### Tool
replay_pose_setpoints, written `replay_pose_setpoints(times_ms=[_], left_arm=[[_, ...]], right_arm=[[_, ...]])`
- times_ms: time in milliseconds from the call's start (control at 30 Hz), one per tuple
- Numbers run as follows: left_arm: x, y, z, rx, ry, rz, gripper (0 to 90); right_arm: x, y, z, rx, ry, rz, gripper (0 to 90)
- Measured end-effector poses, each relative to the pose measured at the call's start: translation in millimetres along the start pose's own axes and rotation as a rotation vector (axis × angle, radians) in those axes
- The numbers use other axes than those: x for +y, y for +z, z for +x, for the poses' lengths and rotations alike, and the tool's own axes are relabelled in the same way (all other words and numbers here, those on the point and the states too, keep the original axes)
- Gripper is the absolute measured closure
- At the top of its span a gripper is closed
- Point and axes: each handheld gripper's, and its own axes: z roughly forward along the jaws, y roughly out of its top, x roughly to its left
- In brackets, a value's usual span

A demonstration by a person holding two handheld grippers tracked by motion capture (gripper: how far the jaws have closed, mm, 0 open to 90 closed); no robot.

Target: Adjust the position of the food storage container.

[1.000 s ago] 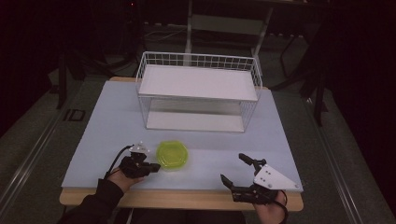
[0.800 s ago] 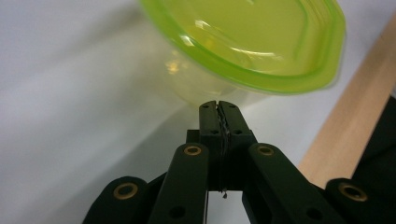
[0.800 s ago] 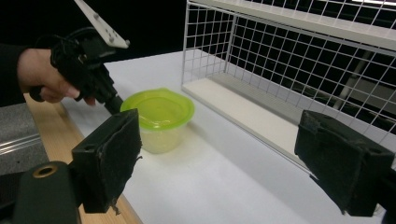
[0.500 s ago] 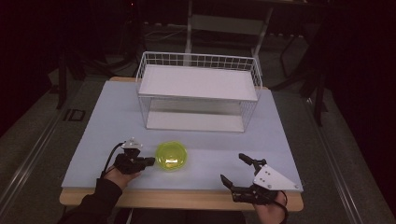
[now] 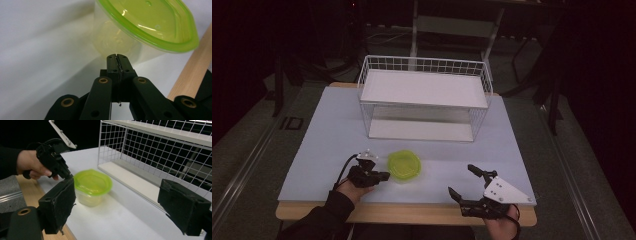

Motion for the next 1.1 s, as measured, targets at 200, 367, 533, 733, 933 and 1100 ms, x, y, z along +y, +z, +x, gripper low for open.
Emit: replay_pose_setpoints(times_ms=[200,367,533,733,933,1100], left_arm=[[10.0,18.2,-14.7,-0.023,0.017,0.009,90.0],[11.4,25.7,-24.3,-0.024,0.051,0.020,90.0],[8.9,17.1,-15.0,0.026,0.012,0.021,90.0],[19.4,14.3,2.5,0.044,-0.026,-0.021,90.0],[31.4,24.3,15.9,0.046,-0.041,-0.033,90.0],[39.1,41.4,16.5,-0.020,-0.085,-0.029,90.0]], right_arm=[[-0.1,-0.8,-0.2,0.000,0.000,0.000,14.4],[-0.4,-1.3,-0.5,0.001,0.000,-0.002,14.3],[-0.5,-1.3,-1.2,0.002,0.000,-0.002,14.4],[-0.2,-0.9,0.0,0.002,-0.003,0.003,14.4],[-1.3,0.0,-0.4,0.002,0.000,0.008,14.4],[-1.5,0.4,-0.2,0.003,-0.001,0.011,14.4]])
